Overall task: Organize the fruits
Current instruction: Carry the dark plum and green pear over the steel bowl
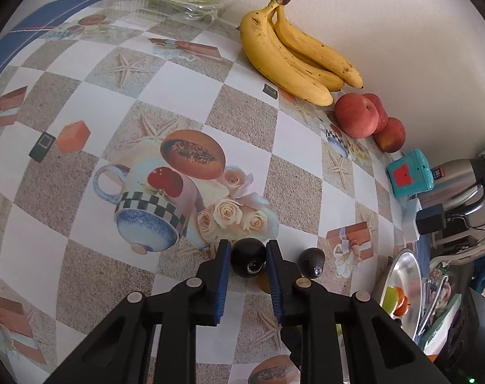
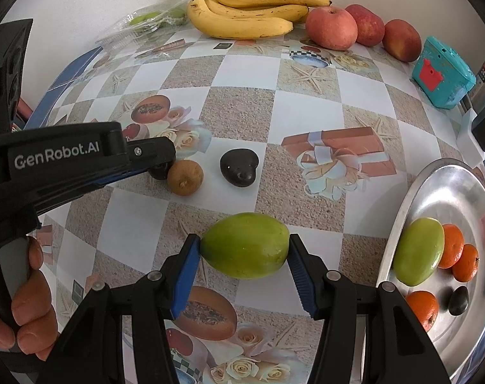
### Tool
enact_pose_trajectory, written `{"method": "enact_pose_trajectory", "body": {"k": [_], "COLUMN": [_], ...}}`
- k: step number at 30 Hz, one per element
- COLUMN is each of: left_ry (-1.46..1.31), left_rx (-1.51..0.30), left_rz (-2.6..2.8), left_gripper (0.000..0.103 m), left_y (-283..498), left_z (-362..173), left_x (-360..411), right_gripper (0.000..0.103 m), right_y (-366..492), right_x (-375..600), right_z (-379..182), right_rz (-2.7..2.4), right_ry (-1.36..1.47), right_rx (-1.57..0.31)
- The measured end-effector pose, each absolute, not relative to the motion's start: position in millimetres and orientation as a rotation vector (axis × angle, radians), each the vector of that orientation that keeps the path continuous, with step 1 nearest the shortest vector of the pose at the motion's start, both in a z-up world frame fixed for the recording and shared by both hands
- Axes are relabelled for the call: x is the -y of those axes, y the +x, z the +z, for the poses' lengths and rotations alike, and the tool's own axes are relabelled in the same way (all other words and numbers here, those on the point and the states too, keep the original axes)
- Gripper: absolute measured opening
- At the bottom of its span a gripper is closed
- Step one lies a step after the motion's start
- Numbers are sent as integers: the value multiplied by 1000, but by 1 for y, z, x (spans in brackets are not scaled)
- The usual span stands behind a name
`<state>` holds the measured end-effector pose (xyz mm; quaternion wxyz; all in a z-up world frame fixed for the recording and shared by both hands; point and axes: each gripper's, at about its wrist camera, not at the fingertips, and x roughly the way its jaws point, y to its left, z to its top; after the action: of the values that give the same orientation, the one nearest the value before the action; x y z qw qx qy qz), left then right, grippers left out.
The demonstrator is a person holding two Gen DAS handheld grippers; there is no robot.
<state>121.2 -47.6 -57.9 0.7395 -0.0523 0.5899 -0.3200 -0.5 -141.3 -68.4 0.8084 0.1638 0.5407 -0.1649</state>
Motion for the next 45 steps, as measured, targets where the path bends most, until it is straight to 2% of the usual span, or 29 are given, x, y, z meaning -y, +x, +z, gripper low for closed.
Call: {"method": "enact_pose_trajectory", "body": {"k": [12, 35, 45], "left_ry": [-101, -85, -47], "left_rx": [-1296, -1181, -1189], "left_rz": [-620, -579, -569], "left_gripper": [24, 24, 24], "left_y": [127, 111, 101], "left_z": [-43, 26, 25], "left_x": [33, 23, 32], "right_gripper": [57, 57, 57], "right_y": [-5, -46, -63], "right_x": [147, 171, 190], "right_z": [-57, 3, 7], "right_rz": [-367, -438, -460], "right_ry": [352, 460, 481], "right_rx": [-1120, -1067, -1051]}}
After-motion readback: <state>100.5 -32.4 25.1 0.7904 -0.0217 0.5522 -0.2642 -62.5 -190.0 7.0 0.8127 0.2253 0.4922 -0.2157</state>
